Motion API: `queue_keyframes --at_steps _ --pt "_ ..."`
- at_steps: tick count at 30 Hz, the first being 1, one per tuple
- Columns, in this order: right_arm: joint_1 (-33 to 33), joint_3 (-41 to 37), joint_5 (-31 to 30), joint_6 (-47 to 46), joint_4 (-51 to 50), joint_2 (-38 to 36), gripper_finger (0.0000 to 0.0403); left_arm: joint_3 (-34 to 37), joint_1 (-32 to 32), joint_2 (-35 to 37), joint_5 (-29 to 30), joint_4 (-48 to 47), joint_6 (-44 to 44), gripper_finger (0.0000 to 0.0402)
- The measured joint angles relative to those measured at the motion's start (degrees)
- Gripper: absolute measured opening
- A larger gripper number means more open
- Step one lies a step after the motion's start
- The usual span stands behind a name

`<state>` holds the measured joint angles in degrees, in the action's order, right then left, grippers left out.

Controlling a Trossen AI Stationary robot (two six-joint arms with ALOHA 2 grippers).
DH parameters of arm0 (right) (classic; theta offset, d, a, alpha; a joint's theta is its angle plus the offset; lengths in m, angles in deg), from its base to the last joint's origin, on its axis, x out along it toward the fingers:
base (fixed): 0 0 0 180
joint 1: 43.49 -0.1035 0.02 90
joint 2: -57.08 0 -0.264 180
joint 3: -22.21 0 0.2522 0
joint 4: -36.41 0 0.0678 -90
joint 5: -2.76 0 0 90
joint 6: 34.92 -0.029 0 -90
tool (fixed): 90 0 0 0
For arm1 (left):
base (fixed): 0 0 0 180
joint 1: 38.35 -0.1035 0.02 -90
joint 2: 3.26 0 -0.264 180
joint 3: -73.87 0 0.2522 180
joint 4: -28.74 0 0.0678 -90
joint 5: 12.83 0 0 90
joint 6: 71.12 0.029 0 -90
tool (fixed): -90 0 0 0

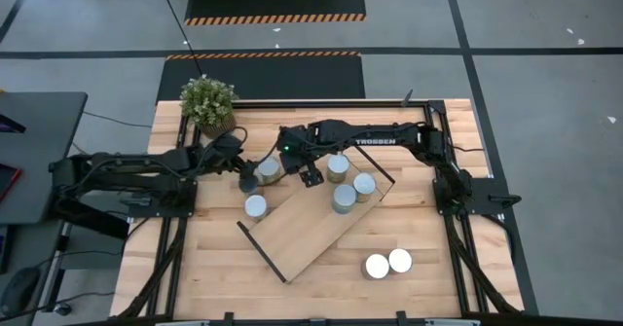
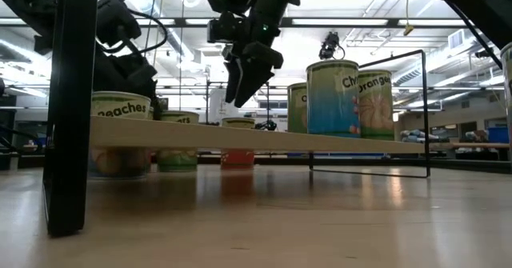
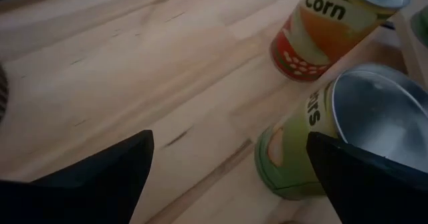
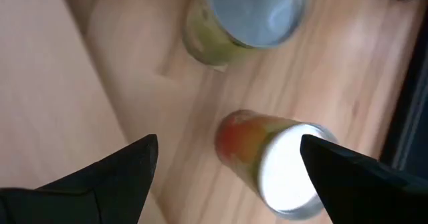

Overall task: Pick and place cans onto a shelf
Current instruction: Put the canned peaches on the shelf

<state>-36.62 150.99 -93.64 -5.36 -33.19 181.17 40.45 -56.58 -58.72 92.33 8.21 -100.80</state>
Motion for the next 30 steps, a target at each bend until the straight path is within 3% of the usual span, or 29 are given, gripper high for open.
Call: queue_keyframes --at_steps 16,30 --pt "-1.75 -0.41 6.05 -3.42 10.59 0.52 0.0374 0.04 5.24 -1.73 -0.38 5.76 4.26 0.04" --pt "-1.45 -0.5 8.69 -2.29 16.55 3.54 0.0376 0.04 9.14 15.73 4.99 4.29 10.78 0.04"
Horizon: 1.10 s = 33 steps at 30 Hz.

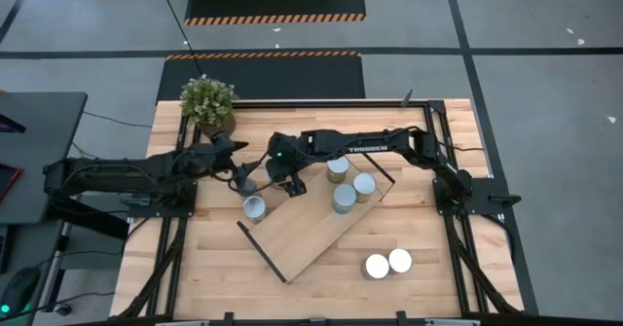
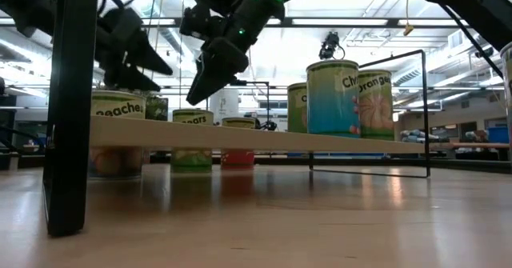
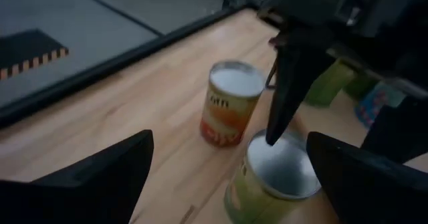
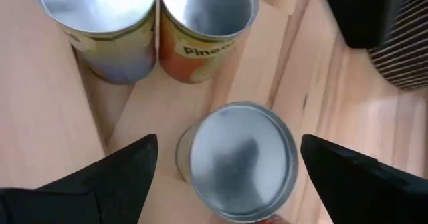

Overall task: Pick and place cans onto a shelf
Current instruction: Put the canned peaches on the shelf

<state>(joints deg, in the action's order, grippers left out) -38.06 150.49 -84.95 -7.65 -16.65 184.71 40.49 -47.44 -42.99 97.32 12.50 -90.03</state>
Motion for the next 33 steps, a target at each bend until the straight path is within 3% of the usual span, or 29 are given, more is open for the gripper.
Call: queue_keyframes --at_steps 7,14,33 --pt "0.29 0.48 1.93 -0.59 2.53 -0.1 0.0379 0.0 2.81 6.34 1.36 -0.29 0.16 0.04" --pt "1.9 -0.04 4.33 -2.71 4.27 1.51 0.0388 2.29 7.36 8.79 9.86 -0.78 -1.26 0.04" --pt "2.61 -4.36 3.83 -4.97 4.19 1.79 0.0389 2.27 9.0 9.03 10.28 -1.18 -2.58 0.04"
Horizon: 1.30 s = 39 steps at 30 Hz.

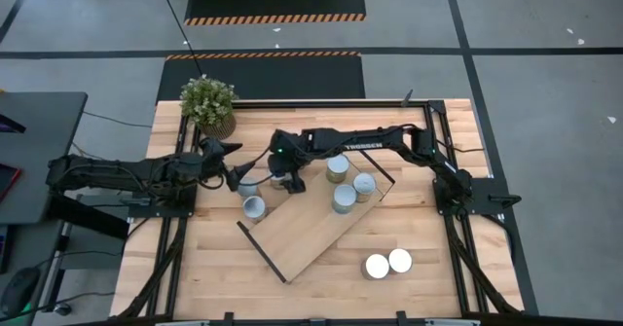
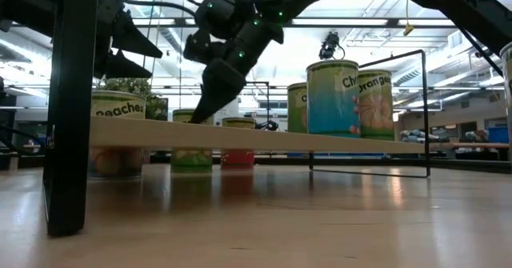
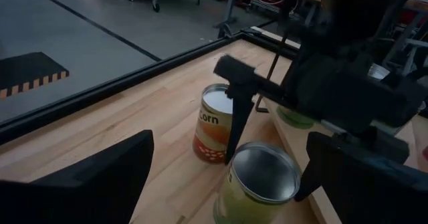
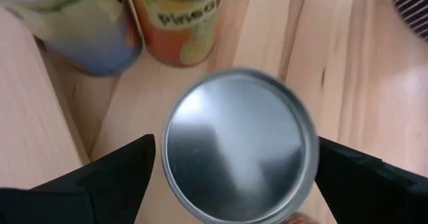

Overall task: Pick and place cans onto a shelf
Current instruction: Put the canned peaches on the shelf

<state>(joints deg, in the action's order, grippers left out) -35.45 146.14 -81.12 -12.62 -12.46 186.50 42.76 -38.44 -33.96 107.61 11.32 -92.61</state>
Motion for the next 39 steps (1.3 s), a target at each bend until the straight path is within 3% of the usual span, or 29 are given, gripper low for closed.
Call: queue_keyframes --at_steps 10,16,20,25,29,32,39 --pt "0.0 -2.73 -0.01 -1.25 5.74 0.0 0.0373 0.0 -0.02 -0.02 0.0 -0.19 0.02 0.04" --pt "0.0 -1.94 -1.98 -0.47 4.57 -0.11 0.0332 0.0 -0.02 -0.02 -0.02 -0.59 0.02 0.04" --pt "-0.08 1.23 -2.11 0.83 2.11 -0.13 0.0328 0.0 -0.02 -0.02 -0.02 -1.33 0.02 0.04" --pt "-0.51 9.16 -1.9 1.83 -8.64 -0.2 0.0339 0.0 -0.02 -0.02 -0.02 -2.27 -0.37 0.04" --pt "-0.85 14.56 1.67 4.75 -18.52 -0.33 0.0334 0.0 -0.03 -0.02 -0.02 -2.26 -0.33 0.04" --pt "-1.28 16.8 4.41 4.7 -24.5 -0.33 0.0331 0.0 -0.03 -0.02 -0.02 -2.32 -0.35 0.04" --pt "-3.48 18.1 3.9 2.67 -35.02 -0.33 0.0332 -0.02 -0.04 -0.02 -0.02 -2.36 -0.35 0.04"
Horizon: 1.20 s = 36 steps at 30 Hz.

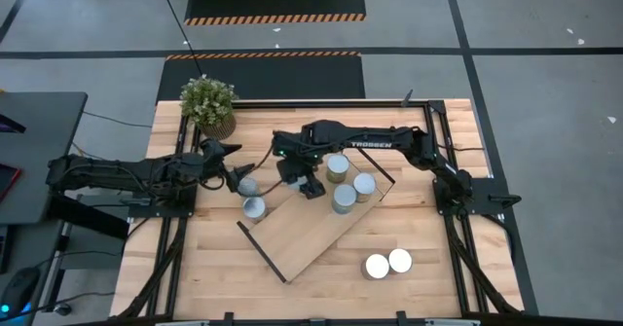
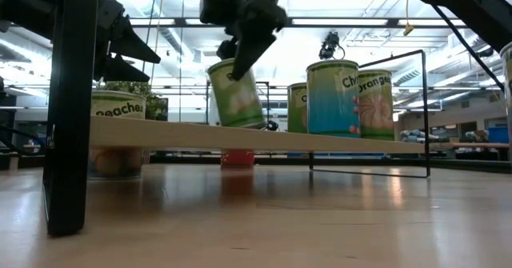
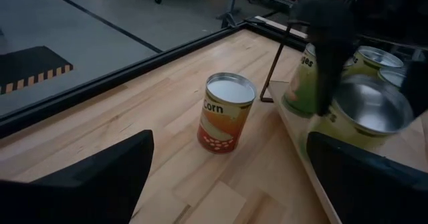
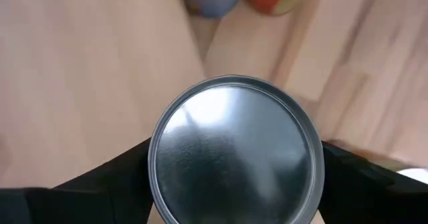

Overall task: Pick and place cans onto a shelf
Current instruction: Put the canned peaches on the shelf, then put the canned pineapple on the shelf

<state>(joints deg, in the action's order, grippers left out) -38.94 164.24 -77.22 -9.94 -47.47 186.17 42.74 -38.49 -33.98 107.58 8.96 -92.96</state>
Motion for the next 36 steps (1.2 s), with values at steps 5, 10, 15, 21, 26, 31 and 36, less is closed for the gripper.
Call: queue_keyframes --at_steps 5,10,15,21,26,31,36 --pt "-1.57 0.0 -1.9 -1.23 -3.56 0.0 0.0332 0.0 0.0 0.0 0.0 0.0 0.03 0.04" --pt "-2.53 0.0 -3.1 -2.11 -4.86 0.0 0.0332 0.0 0.0 0.0 0.0 0.0 0.32 0.04" --pt "-3.4 0.0 -5.65 -3.3 -5.9 0.0 0.0332 0.0 0.0 0.0 0.0 -0.02 0.66 0.04" --pt "-4.49 0.0 -7.71 -4.47 -7.64 0.0 0.0334 0.0 0.0 0.0 0.0 -0.11 0.63 0.04" --pt "-5.26 0.0 -11.44 -4.49 -10.59 0.0 0.0352 0.0 0.0 0.02 -0.02 -0.33 0.63 0.04" --pt "-5.57 0.0 -12.12 -4.51 -11.42 0.0 0.0367 0.0 0.0 0.0 -0.01 -0.33 0.63 0.04" --pt "-5.67 0.0 -14.89 -4.52 -11.7 0.0 0.0367 -0.02 0.0 0.02 0.0 -0.31 0.62 0.04"
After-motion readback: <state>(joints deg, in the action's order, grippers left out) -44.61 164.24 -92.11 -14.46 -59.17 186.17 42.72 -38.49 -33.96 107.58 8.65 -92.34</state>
